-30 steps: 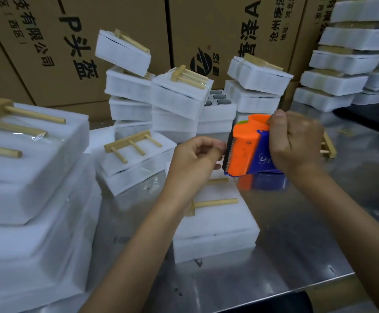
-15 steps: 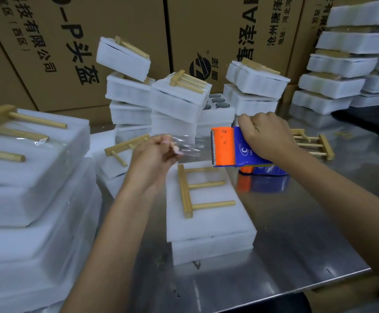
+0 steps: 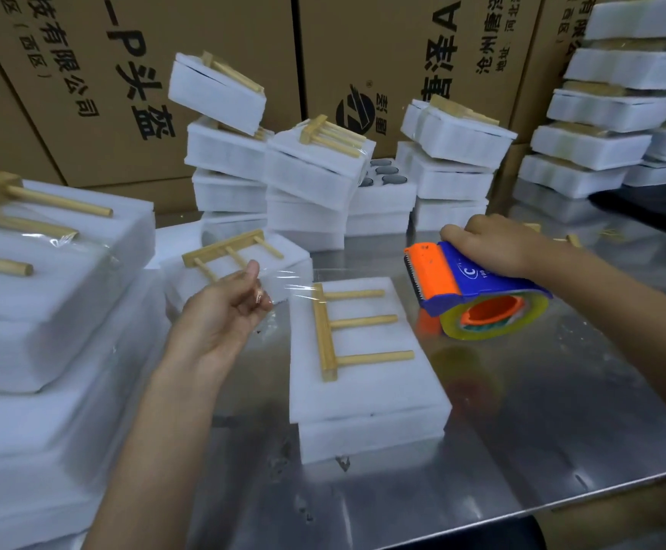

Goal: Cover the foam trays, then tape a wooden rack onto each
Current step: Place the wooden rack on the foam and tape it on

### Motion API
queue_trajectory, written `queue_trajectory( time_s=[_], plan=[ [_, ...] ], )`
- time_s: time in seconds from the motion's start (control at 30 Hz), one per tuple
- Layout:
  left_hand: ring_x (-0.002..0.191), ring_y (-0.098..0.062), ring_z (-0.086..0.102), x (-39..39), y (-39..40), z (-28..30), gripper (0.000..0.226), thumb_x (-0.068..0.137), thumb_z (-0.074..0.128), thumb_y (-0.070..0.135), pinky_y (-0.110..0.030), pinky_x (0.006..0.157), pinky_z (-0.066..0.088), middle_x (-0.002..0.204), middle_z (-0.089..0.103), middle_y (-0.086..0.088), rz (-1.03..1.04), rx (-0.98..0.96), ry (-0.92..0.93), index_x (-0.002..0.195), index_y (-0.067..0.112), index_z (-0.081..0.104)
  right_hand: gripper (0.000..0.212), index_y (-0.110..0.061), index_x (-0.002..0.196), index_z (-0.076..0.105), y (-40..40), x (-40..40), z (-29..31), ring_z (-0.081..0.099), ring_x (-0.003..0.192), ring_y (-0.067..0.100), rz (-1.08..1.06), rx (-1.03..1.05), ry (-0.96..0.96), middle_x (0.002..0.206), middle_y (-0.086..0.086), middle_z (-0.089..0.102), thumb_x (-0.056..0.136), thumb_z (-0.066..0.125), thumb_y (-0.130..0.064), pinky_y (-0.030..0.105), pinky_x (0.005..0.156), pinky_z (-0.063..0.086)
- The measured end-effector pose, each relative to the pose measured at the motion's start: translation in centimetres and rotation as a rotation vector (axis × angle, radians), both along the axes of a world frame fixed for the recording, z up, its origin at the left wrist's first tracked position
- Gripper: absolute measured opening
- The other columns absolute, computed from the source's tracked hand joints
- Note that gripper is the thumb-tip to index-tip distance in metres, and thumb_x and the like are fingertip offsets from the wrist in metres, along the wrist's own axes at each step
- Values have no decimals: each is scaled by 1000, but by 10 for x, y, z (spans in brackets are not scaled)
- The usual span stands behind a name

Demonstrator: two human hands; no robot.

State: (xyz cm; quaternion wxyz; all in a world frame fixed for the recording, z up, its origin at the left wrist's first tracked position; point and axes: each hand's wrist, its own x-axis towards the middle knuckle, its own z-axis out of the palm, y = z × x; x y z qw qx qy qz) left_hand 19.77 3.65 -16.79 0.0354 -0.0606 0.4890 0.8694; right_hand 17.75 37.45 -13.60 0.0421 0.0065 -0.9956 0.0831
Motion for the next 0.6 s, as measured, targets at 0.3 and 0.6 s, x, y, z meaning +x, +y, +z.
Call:
queue_trajectory(
  time_s=[0.3,0.6],
  plan=[
    [51,-7,54,-4,-41,-32,18,92,70,11,-22,67,55,56,58,4,308,-429,94,78,11,59,62,-14,98,66,56,17,-21,54,91,24,-199,13,-114,117,16,62,99,24,-60,38,76,31],
    [62,-18,59,0,-35,-67,20,86,75,17,-28,62,43,69,64,-4,363,-1053,47,73,14,60,61,-19,86,64,46,11,-23,57,80,17,-137,90,-147,90,6,62,96,25,-65,36,69,38]
  ],
)
